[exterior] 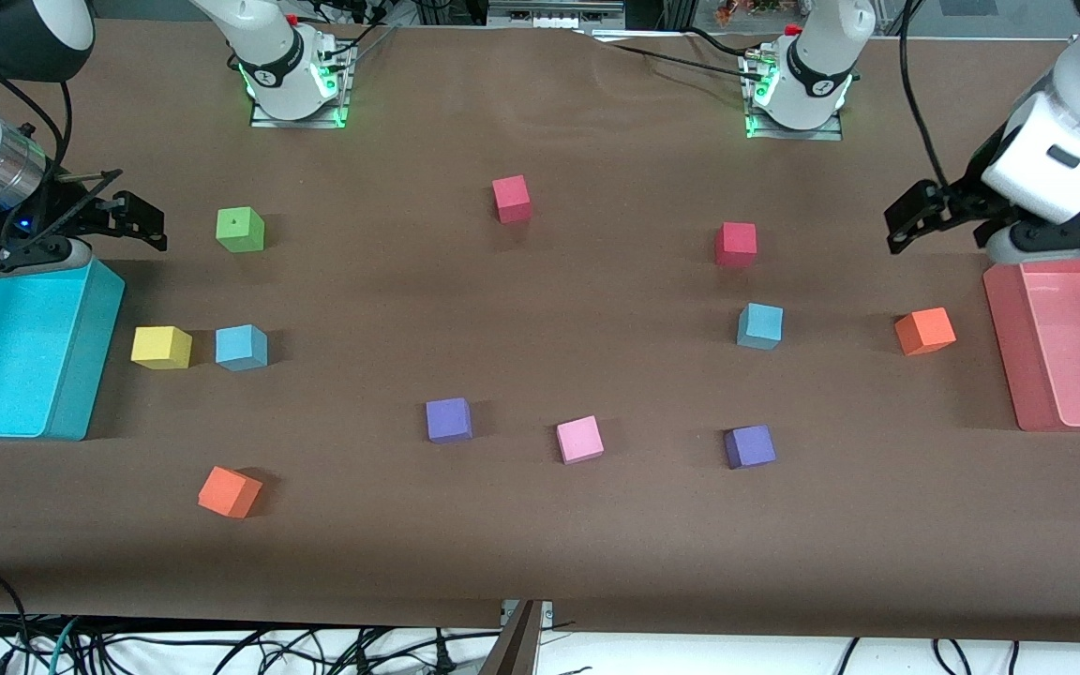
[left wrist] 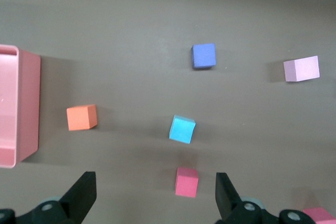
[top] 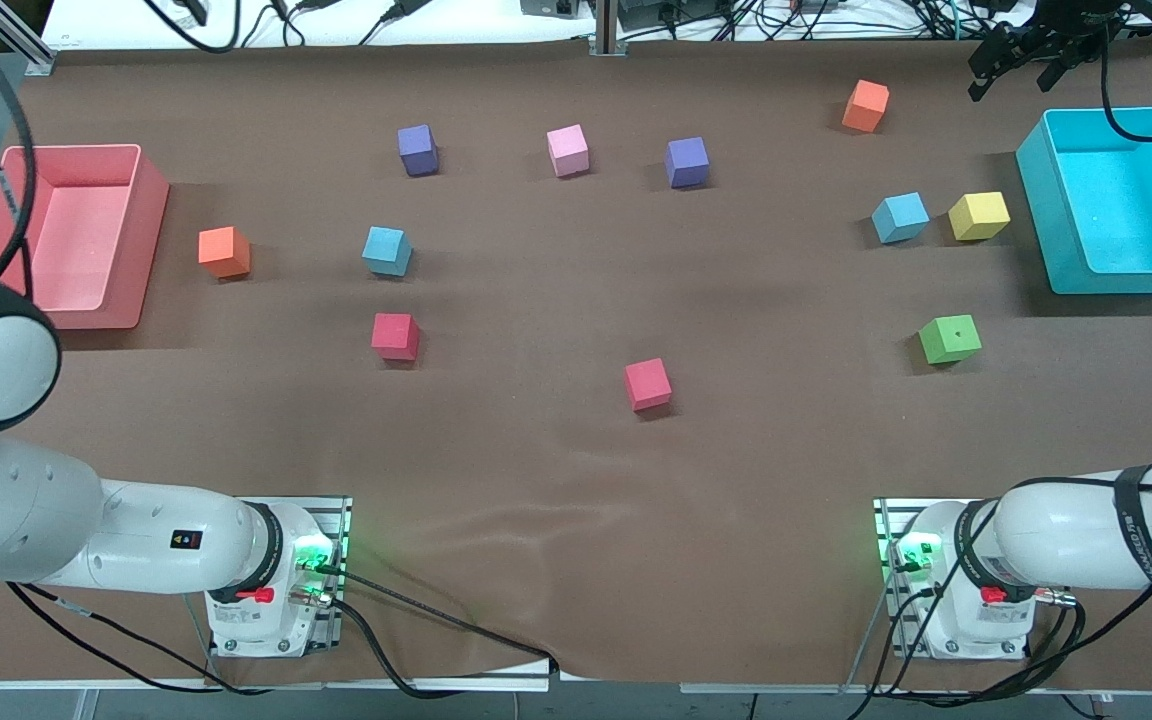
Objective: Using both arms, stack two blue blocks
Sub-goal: 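Reach the right gripper to the light blue cube beside the yellow cube, then lower the right gripper and close it on the light blue cube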
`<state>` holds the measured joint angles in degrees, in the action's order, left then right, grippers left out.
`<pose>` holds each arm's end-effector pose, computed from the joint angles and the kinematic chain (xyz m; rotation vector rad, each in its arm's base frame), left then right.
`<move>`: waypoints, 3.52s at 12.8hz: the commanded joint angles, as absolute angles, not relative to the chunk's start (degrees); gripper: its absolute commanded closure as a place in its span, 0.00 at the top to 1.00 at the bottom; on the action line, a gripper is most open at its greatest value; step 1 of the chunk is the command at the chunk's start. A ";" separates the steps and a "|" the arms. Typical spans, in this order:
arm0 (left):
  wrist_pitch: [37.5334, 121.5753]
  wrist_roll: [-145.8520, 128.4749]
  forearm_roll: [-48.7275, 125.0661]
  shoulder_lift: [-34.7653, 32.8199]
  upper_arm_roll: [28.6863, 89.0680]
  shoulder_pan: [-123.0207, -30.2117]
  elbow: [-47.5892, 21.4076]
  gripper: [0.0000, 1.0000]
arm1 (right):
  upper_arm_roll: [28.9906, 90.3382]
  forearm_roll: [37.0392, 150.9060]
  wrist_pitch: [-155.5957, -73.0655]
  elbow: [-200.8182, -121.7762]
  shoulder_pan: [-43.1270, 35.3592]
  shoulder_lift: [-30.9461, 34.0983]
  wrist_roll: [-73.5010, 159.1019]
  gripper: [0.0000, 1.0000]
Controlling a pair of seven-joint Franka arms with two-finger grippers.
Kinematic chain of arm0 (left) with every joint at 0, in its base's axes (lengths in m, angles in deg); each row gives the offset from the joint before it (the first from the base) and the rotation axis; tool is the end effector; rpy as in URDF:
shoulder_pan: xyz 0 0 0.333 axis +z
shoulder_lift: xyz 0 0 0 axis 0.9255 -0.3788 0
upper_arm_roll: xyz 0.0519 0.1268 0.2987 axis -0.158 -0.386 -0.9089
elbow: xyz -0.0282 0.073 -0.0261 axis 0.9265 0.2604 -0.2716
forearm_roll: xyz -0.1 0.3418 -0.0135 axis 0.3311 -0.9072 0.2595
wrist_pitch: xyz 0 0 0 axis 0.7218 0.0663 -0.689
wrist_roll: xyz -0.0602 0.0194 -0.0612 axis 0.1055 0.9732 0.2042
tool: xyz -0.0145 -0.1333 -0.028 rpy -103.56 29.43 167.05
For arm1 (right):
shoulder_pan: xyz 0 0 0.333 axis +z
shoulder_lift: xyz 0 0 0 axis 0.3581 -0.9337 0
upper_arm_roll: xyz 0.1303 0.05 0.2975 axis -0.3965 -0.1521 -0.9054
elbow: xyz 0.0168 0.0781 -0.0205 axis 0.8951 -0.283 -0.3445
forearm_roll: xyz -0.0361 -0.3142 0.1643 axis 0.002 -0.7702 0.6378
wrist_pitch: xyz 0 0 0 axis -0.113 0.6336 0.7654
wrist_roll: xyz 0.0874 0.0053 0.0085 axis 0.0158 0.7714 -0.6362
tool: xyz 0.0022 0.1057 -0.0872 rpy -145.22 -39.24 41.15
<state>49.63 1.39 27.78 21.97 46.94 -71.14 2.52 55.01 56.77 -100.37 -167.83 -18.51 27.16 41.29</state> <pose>0.5211 -0.0840 0.6241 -3.1187 -0.1884 -0.0171 0.5105 0.0143 0.5252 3.1304 0.2265 -0.0510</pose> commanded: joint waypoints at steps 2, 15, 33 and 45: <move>50.02 0.51 33.22 25.88 44.16 -68.01 -3.90 1.00 | 55.18 56.25 -99.70 -167.31 -18.61 27.33 42.12 1.00; 48.08 0.95 32.43 24.56 46.53 -68.10 -3.11 1.00 | 56.85 56.25 -102.49 -168.97 -18.52 22.24 41.94 1.00; 48.88 -3.10 30.06 25.18 47.23 -67.65 -6.37 1.00 | 56.59 55.98 -150.04 -187.78 -18.43 2.20 39.13 0.98; 48.44 -3.01 30.06 25.88 47.23 -67.65 -7.24 1.00 | 50.72 56.42 -130.94 -180.86 -18.43 8.51 48.41 0.33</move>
<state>48.40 -1.93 30.97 24.65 46.67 -68.26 -5.77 53.15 56.72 -136.95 -182.90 -18.37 6.68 43.73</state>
